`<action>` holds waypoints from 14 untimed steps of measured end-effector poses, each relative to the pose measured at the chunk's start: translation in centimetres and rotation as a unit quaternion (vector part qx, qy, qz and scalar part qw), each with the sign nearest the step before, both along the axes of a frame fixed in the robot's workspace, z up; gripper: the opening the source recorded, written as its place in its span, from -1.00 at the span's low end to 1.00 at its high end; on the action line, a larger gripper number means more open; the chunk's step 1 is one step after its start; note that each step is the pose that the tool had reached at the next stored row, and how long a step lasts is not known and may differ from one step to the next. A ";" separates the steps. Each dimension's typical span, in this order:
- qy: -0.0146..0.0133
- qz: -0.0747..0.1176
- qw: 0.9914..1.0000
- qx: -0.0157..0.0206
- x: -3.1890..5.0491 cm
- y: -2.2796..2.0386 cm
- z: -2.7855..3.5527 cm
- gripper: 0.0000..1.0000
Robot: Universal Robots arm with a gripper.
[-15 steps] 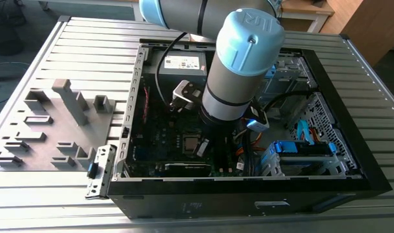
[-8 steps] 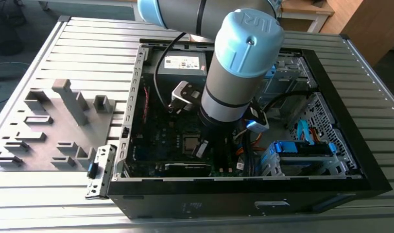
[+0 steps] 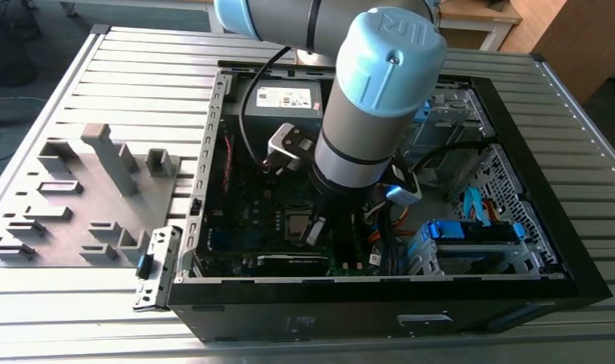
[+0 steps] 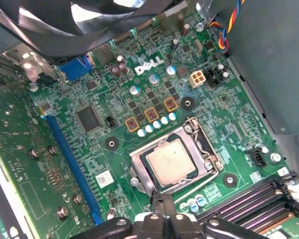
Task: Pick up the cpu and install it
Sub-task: 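Install the first cpu locking lever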
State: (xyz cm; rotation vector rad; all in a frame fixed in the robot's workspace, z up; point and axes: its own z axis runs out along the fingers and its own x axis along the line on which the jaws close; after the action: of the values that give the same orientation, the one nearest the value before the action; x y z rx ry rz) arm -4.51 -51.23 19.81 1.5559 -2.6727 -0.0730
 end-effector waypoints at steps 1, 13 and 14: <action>0.000 0.000 1.000 0.000 0.00 0.00 0.14 -0.76; 0.000 0.000 1.000 0.000 -0.09 1.11 0.19 -0.76; -0.001 0.000 1.000 0.000 -0.13 1.15 0.19 -0.76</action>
State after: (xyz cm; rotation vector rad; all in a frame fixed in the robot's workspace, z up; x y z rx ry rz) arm -4.64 -50.09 20.00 1.5569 -2.6734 -0.0727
